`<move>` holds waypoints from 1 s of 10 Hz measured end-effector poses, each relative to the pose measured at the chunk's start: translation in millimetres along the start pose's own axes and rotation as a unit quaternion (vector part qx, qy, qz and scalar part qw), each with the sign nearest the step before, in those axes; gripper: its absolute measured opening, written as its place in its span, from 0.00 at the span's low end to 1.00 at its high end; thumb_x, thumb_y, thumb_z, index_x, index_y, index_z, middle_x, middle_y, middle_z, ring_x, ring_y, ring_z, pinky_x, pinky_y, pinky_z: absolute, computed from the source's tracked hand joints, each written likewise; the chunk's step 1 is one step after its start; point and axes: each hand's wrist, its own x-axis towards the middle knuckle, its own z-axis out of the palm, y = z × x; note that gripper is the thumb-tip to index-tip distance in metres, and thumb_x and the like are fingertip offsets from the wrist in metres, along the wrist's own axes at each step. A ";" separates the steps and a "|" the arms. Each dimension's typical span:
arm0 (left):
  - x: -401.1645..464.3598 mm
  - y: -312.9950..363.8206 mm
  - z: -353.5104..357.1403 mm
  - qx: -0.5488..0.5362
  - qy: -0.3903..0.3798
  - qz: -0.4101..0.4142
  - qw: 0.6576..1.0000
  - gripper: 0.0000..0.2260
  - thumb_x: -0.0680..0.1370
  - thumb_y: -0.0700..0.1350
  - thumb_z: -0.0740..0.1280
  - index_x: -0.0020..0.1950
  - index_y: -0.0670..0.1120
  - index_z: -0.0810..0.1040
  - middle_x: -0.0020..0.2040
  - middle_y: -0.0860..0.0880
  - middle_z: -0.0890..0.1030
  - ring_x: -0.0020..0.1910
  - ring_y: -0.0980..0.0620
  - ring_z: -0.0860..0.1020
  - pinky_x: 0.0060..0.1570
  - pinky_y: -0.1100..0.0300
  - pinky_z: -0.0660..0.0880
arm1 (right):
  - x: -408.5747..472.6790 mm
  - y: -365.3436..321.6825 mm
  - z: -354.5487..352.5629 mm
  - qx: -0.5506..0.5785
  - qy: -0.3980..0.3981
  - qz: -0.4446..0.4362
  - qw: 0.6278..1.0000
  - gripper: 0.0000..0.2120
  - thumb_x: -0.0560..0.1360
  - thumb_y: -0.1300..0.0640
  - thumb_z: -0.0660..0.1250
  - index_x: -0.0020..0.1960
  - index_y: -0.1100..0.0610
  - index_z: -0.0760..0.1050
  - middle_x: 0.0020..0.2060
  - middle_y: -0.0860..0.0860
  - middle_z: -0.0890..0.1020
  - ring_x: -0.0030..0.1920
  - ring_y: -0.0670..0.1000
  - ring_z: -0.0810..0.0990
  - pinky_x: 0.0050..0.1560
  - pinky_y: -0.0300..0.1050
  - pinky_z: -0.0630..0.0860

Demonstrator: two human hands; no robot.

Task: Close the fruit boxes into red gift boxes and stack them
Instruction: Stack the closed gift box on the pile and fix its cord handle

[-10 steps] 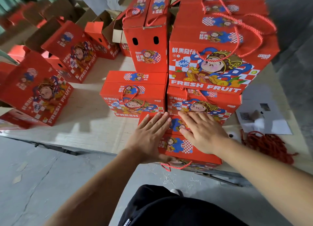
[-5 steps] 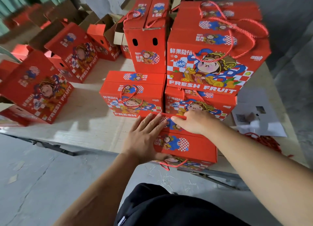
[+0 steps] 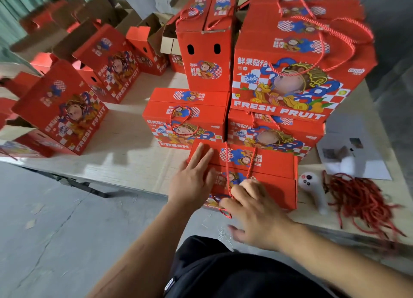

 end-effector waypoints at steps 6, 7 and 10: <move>-4.4 -1.1 -3.0 -0.033 -0.011 -0.022 0.999 0.23 0.85 0.60 0.57 0.81 0.65 0.63 0.83 0.63 0.56 0.72 0.43 0.69 0.66 0.51 0.71 | 16.7 12.3 -35.7 0.266 0.005 0.085 0.960 0.11 0.80 0.65 0.63 0.51 0.49 0.76 0.38 0.50 0.79 0.41 0.53 0.79 0.46 0.54 0.78; 1.8 -4.8 -9.5 -0.103 -0.041 -0.002 0.994 0.21 0.87 0.57 0.55 0.80 0.58 0.68 0.83 0.58 0.59 0.79 0.52 0.63 0.76 0.52 0.62 | 53.3 20.6 -79.5 0.502 0.076 0.287 0.812 0.07 0.82 0.63 0.63 0.50 0.52 0.75 0.30 0.50 0.75 0.32 0.50 0.75 0.40 0.50 0.74; -0.4 -0.7 -45.8 -0.374 0.107 -0.097 0.916 0.19 0.81 0.54 0.63 0.67 0.47 0.80 0.65 0.53 0.81 0.66 0.56 0.77 0.68 0.52 0.74 | 115.3 21.7 -133.7 0.549 0.006 0.258 0.795 0.04 0.80 0.62 0.68 0.49 0.57 0.81 0.28 0.43 0.75 0.32 0.44 0.72 0.38 0.40 0.70</move>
